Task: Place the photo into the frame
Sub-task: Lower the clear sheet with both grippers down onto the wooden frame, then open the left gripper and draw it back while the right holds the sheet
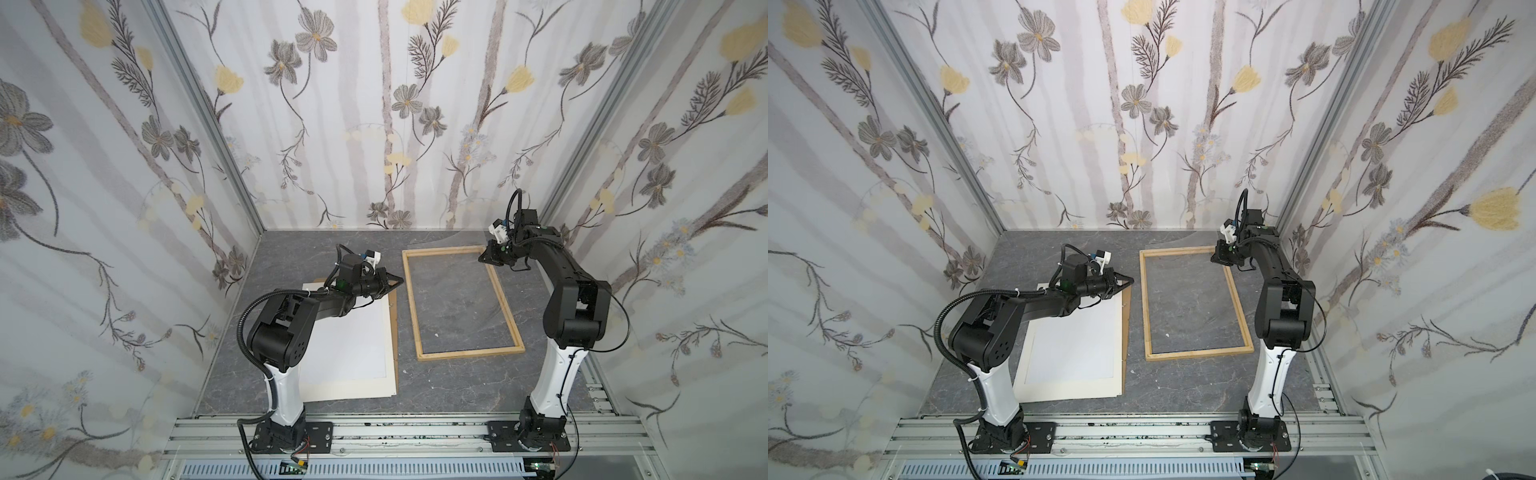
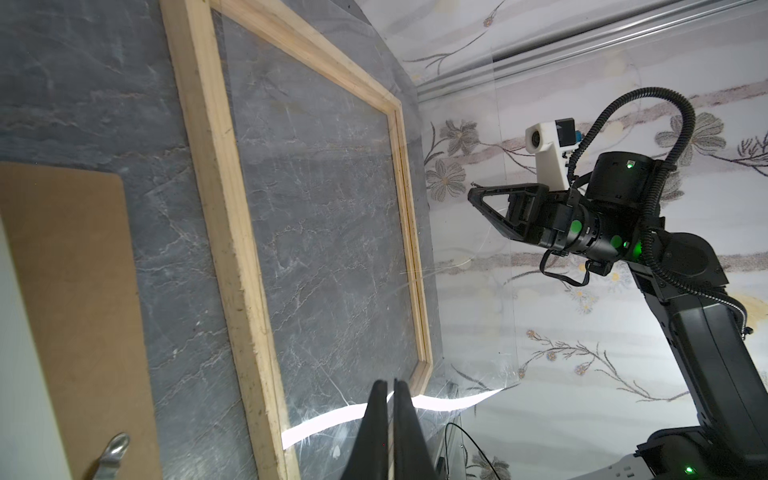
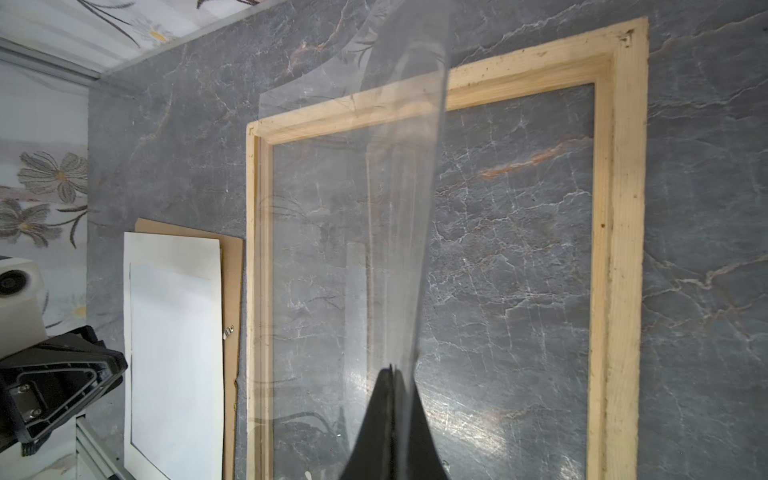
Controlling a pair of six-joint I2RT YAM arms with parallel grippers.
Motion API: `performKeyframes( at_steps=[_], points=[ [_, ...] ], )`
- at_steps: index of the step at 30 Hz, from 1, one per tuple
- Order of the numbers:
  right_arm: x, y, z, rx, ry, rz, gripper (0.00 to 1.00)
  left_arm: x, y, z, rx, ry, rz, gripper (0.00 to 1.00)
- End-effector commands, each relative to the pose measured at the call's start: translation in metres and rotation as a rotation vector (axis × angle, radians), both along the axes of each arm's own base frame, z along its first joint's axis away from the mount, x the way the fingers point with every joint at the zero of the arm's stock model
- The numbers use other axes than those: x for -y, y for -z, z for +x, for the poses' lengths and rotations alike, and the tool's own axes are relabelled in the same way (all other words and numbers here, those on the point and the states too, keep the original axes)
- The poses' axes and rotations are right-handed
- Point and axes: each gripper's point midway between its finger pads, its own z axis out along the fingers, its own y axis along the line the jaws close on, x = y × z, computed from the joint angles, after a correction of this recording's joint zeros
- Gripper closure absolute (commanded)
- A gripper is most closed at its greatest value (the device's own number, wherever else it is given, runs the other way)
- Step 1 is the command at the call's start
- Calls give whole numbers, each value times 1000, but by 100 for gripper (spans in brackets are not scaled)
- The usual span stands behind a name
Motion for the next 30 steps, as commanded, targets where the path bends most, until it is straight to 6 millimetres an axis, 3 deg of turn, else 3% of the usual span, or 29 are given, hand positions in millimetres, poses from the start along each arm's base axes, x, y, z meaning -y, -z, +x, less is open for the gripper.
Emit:
performKeyframes(
  at_steps=[1,14,16,17,18,20,27,30],
  points=[
    [8,10,-7,-13,-43,-65,100,2,1,3,15,11,9,100],
    [0,33,-13,-37,-102,15,100,1,33,5,-42,-1,58,100],
    [-3,33,-14,-36,-108,41,100,0,42,7,-50,-10,99,57],
    [-3,34,-15,-40,-105,53,100,-1,46,8,-54,-13,124,46],
    [-3,32,-14,-40,-98,63,100,-1,49,9,-54,-19,150,41],
    [-4,28,-15,-44,-85,101,100,-4,56,11,-60,-32,198,37],
    [-20,-10,-29,22,-31,213,100,-8,87,16,-110,-74,316,40],
    [-32,-28,-38,52,-28,239,100,-9,87,18,-111,-91,314,41]
  ],
)
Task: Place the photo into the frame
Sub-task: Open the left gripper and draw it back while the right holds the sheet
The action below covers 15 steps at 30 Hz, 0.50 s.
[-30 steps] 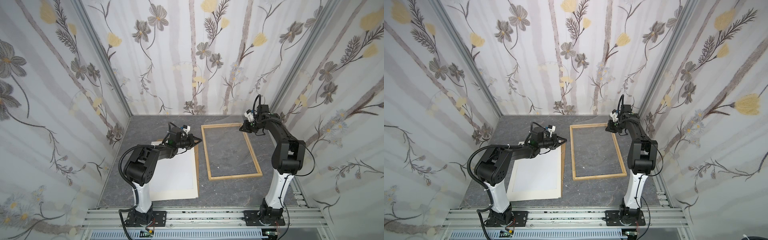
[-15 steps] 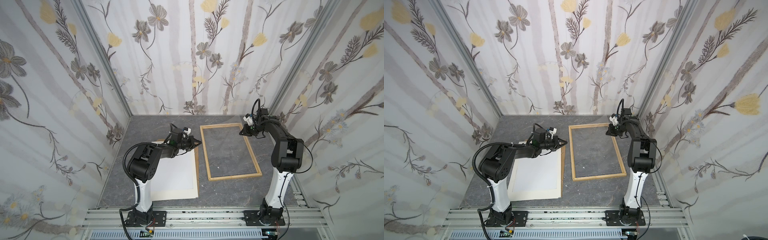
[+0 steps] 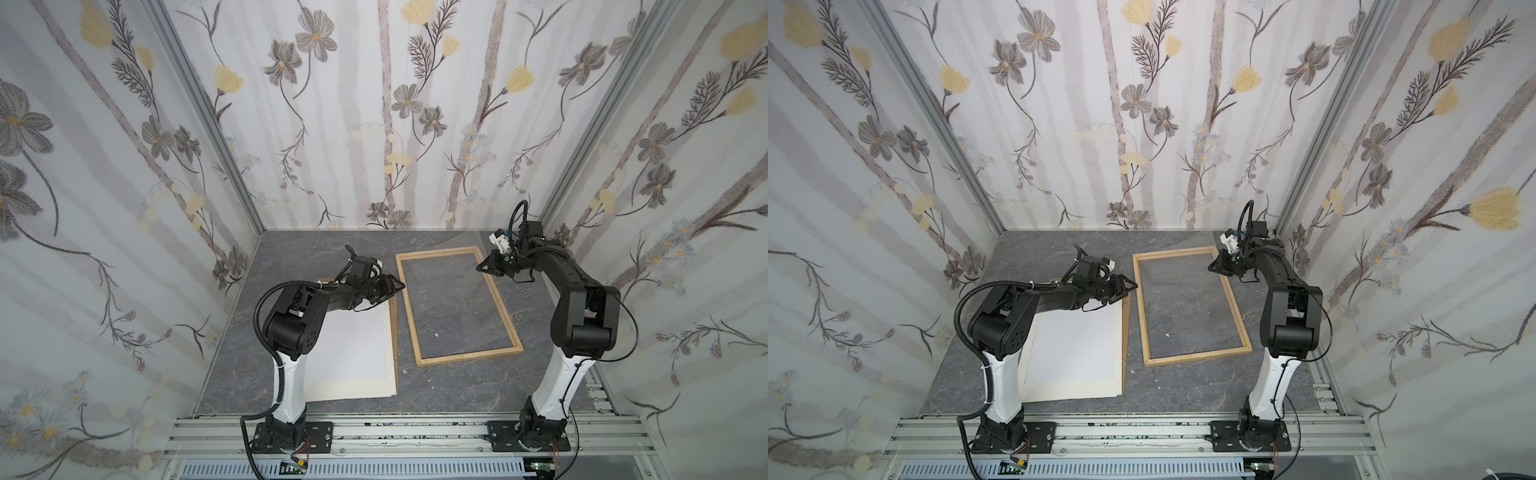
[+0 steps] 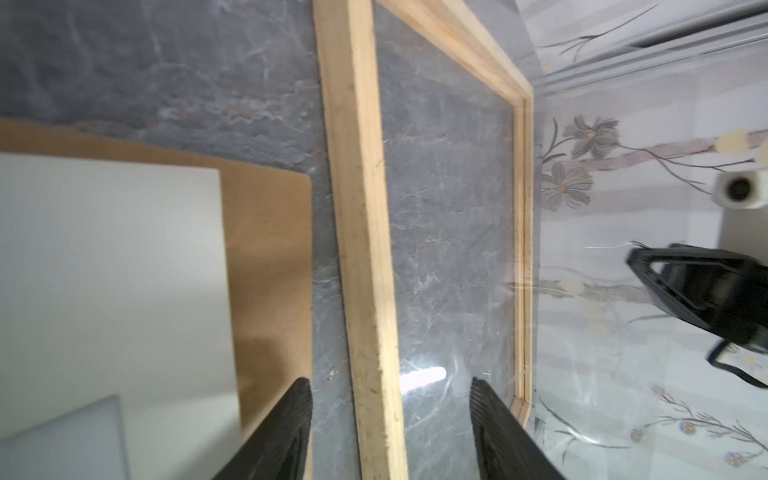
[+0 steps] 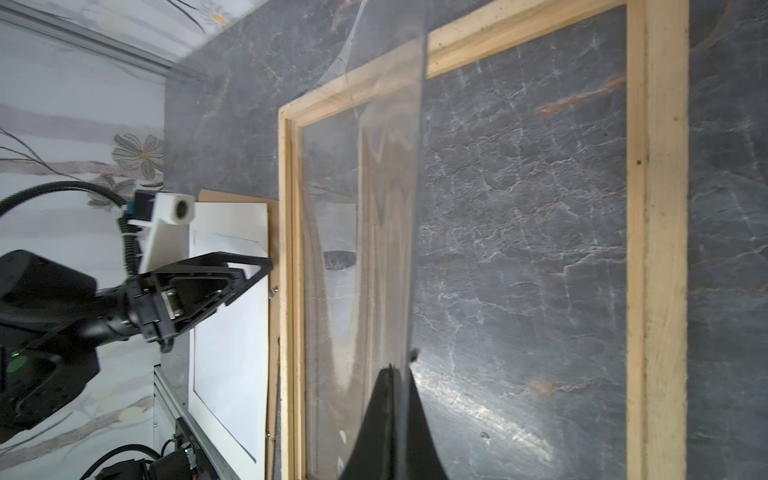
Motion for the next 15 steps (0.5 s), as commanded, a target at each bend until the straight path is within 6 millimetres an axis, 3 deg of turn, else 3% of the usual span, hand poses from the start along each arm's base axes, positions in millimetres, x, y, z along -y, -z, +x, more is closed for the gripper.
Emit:
performKeyframes(
  at_steps=[1,8,15],
  points=[
    [-16,-29,-3,65,4,67,100,-5,-3,4,29,-30,30,40],
    [-42,-98,-20,201,-39,105,100,-20,-55,7,113,-58,22,38],
    [-56,-151,-31,279,-80,196,100,-57,-94,2,174,-129,24,36]
  ],
)
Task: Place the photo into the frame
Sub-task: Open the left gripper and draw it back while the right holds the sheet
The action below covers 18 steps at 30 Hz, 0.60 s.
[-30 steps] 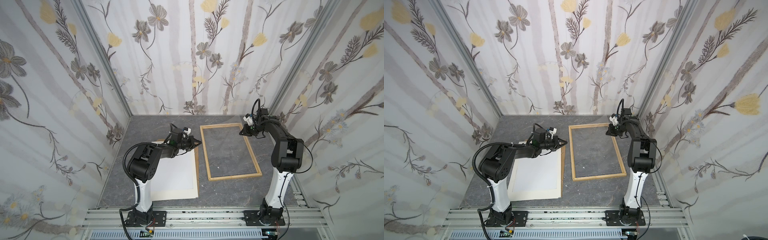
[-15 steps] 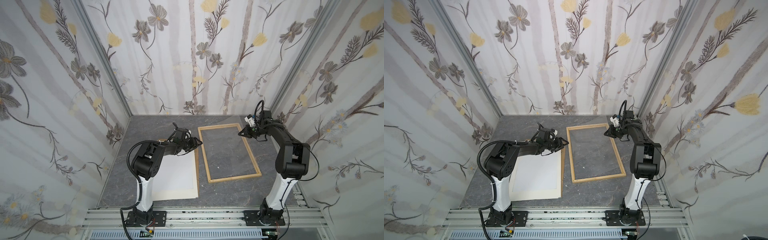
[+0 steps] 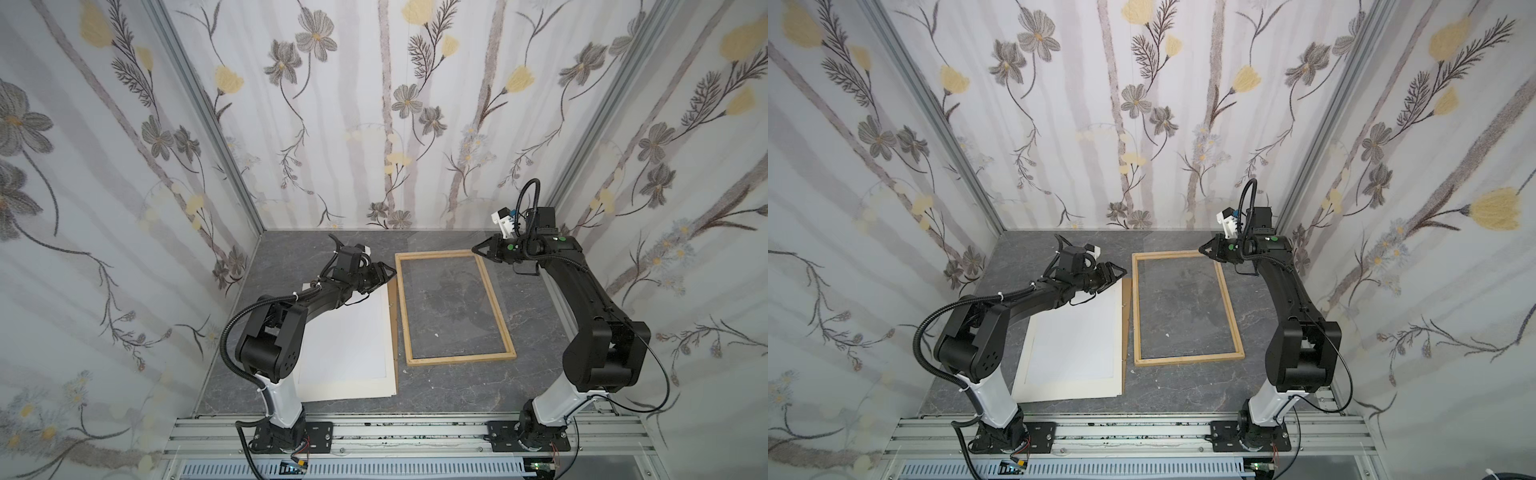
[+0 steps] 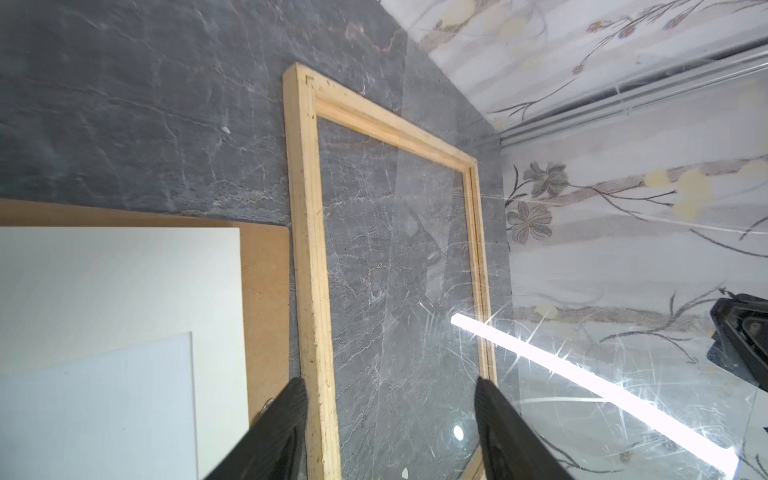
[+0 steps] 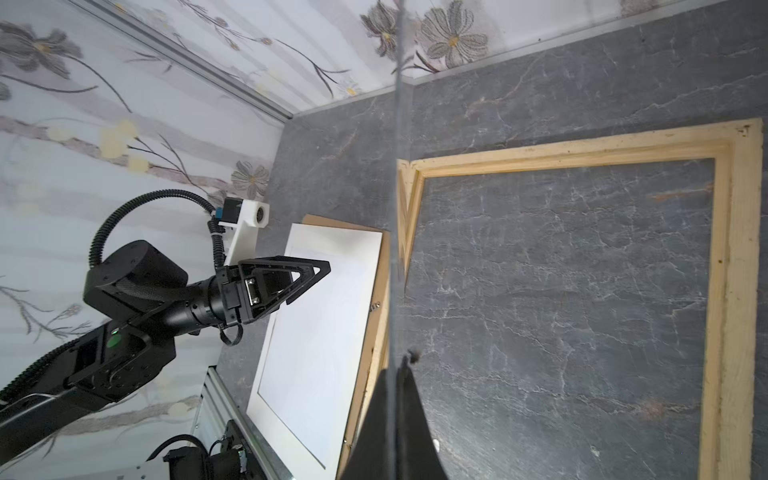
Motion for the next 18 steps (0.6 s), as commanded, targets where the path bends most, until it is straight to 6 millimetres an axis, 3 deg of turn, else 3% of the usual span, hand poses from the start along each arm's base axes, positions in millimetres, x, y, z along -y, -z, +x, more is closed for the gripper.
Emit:
performKeyframes(
  at_steps=[1,15,18],
  points=[
    [-15,-31,-6,57,-58,89,100,-18,-7,-3,18,-33,23,36],
    [-48,-67,-8,49,-175,333,100,-76,-22,-25,52,-113,0,35],
    [-51,-64,-5,29,-184,371,100,-83,-23,-29,61,-123,-8,35]
  ],
)
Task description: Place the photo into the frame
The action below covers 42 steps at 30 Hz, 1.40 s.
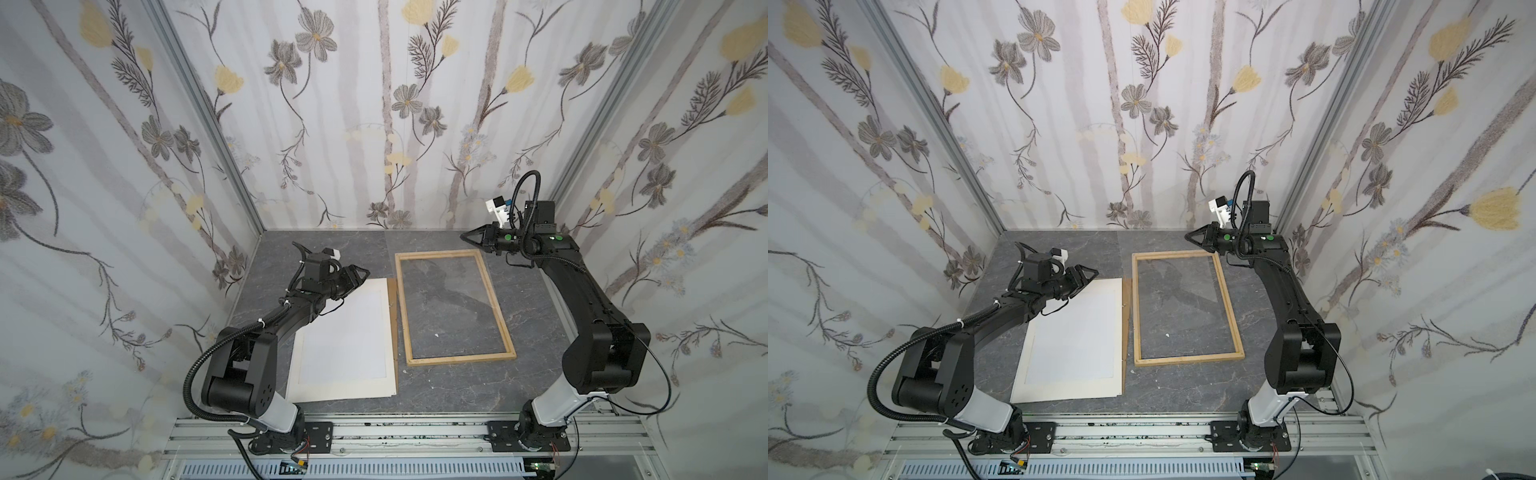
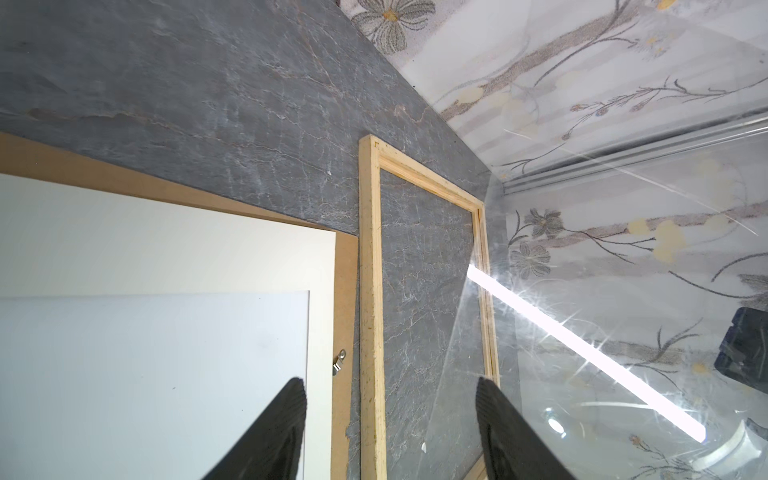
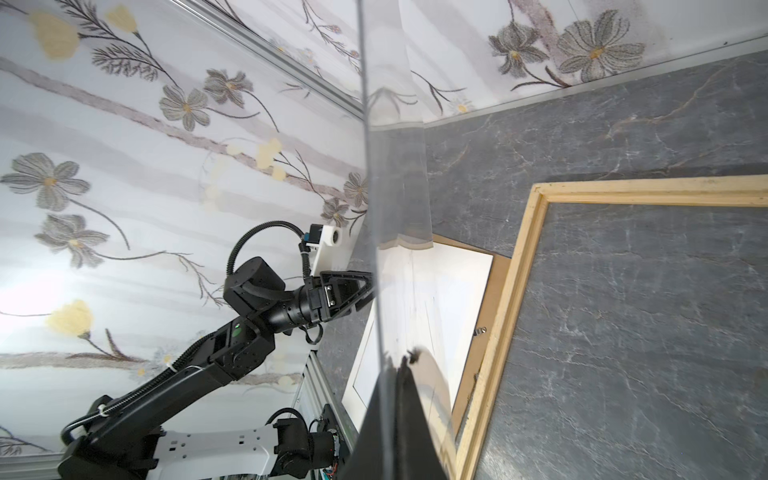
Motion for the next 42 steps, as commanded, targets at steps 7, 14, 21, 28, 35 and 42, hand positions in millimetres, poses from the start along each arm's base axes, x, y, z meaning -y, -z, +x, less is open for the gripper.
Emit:
performKeyframes(
  at_steps=[7,14,21,28,35,42],
  points=[
    [-5,41,8,-90,-21,35,100,-9,-2,-11,28,8,-19,35],
    [9,99,21,-194,13,-32,100,-10,2,-18,22,12,-23,35],
    [32,123,33,-237,50,-108,100,-14,2,-23,23,4,-13,35],
    [48,145,32,-273,67,-191,100,-15,4,-24,17,0,-12,35],
    [64,163,33,-304,81,-318,100,-16,1,-24,22,0,-10,35],
    [76,171,36,-305,104,-425,100,-16,2,-25,19,2,-10,35]
  ],
)
